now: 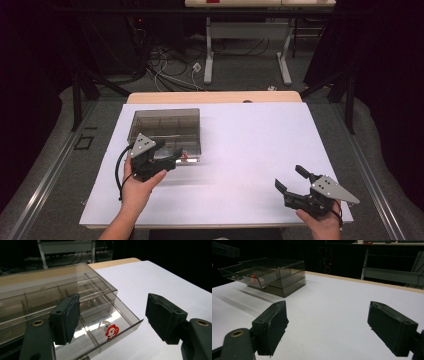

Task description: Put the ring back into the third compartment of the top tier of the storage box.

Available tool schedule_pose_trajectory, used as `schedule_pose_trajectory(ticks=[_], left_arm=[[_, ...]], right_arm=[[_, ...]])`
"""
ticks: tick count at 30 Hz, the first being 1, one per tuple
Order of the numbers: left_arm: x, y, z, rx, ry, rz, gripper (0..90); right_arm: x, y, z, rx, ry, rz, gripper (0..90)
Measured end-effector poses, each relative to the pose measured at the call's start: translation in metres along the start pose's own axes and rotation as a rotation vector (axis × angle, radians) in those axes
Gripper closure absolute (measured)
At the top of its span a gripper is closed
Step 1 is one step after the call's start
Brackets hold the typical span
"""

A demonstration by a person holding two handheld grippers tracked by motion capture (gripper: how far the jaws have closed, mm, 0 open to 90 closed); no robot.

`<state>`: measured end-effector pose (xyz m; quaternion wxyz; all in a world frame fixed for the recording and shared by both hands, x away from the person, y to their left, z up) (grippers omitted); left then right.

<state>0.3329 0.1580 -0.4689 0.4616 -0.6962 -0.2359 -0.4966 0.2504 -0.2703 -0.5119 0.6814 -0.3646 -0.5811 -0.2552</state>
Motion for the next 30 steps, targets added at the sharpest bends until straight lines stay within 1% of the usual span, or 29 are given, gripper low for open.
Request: schedule_pose_trajectory(ticks=[1,2,3,4,5,6,7,11,13,15,16,17,18,20,23,28,29,30], left_arm=[[0.000,-0.004,-0.001,-0.013,-0.010,0.008,28.0],[-0.001,-0.005,-0.002,-0.017,-0.023,0.020,28.0],[-0.001,-0.005,-0.002,-0.017,-0.023,0.020,28.0],[-0.001,-0.007,-0.003,-0.022,-0.031,0.019,28.0],[-0.001,-0.009,-0.003,-0.027,-0.034,0.013,26.3],[-0.002,-0.011,-0.006,-0.039,-0.046,0.011,23.7],[-0.002,-0.011,-0.006,-0.039,-0.046,0.011,21.2],[-0.003,-0.016,-0.009,-0.046,-0.042,-0.006,16.7],[-0.004,-0.019,-0.010,-0.049,-0.038,-0.013,16.0],[-0.006,-0.024,-0.011,-0.051,-0.031,-0.015,13.0],[-0.008,-0.025,-0.011,-0.057,-0.018,-0.011,10.5],[-0.008,-0.025,-0.011,-0.057,-0.018,-0.011,7.4],[-0.009,-0.025,-0.011,-0.059,-0.011,0.000,7.4],[-0.012,-0.027,-0.012,-0.066,-0.001,0.008,0.6],[-0.016,-0.030,-0.013,-0.069,0.009,0.012,0.6],[-0.023,-0.037,-0.013,-0.067,0.023,0.000,0.6],[-0.028,-0.038,-0.012,-0.058,0.036,-0.003,0.6],[-0.028,-0.038,-0.012,-0.058,0.036,-0.003,0.6]], right_arm=[[0.000,0.000,0.000,-0.001,0.003,0.001,15.6],[0.000,0.000,0.000,0.001,0.001,0.001,15.5],[0.000,0.000,0.000,0.001,0.001,0.001,15.5],[0.000,0.000,0.000,0.001,0.001,0.001,15.5],[0.000,0.000,0.000,0.001,0.003,0.001,15.5],[0.000,0.000,0.000,0.003,0.001,-0.001,15.5],[0.000,0.000,0.000,0.003,0.001,-0.001,15.5],[0.000,0.000,0.000,0.004,-0.001,0.001,15.5],[0.000,0.000,0.000,0.004,0.001,0.001,15.5],[0.000,0.000,0.000,0.002,-0.001,0.000,15.5],[0.000,0.000,0.000,0.001,0.001,0.000,15.5],[0.000,0.000,0.000,0.001,0.001,0.000,15.5],[0.000,0.000,0.000,-0.003,0.000,0.002,15.5],[0.000,0.000,0.000,-0.004,-0.002,0.001,15.5],[0.000,0.000,0.000,-0.004,-0.002,0.001,15.5],[0.000,0.000,0.001,-0.001,-0.003,-0.001,15.4],[0.000,0.000,0.001,0.000,-0.003,-0.001,15.3],[0.000,0.000,0.001,0.001,-0.003,0.002,15.3]])
Point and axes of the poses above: each handheld gripper's, and its own axes: y roughly forward along the jaws, x roughly out of its top, z roughly to its left, the point moved 2 cm from there along y, roughly forward along the jaws, and after that the axes turned 7 degrees about x, right-handed, at the moved point
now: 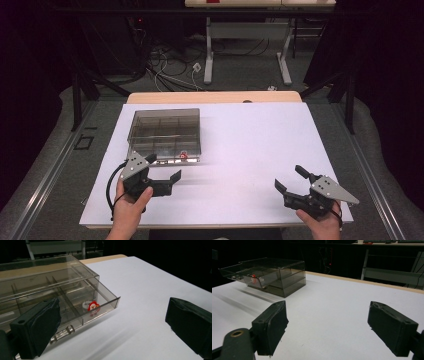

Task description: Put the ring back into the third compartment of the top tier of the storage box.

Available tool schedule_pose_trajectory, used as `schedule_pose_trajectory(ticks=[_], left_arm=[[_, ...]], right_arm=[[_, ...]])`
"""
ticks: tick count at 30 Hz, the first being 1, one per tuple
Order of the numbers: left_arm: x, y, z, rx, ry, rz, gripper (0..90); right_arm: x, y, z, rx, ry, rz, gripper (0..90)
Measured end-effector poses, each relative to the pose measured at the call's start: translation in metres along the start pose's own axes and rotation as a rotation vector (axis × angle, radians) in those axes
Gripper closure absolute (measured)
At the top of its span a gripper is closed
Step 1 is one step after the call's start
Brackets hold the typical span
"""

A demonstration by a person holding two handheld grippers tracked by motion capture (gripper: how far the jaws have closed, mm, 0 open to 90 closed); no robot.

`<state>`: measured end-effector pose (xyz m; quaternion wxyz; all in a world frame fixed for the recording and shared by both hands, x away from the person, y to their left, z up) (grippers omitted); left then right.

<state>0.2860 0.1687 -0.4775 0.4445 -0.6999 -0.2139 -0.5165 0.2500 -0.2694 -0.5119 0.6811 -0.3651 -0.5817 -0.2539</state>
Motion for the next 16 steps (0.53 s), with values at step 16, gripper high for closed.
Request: schedule_pose_trajectory(ticks=[16], left_arm=[[-0.041,-0.013,0.017,0.020,0.019,-0.036,0.5]], right_arm=[[-0.004,0.002,0.000,0.003,-0.012,0.016,14.5]])
Point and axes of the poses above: each handheld gripper's, and its own axes: y roughly forward along the jaws, x roughly out of its top, z roughly to its left, the point moved 2 cm from there along y, roughly forward along the jaws, and after that the axes turned 7 degrees about x, right-handed, at the moved point
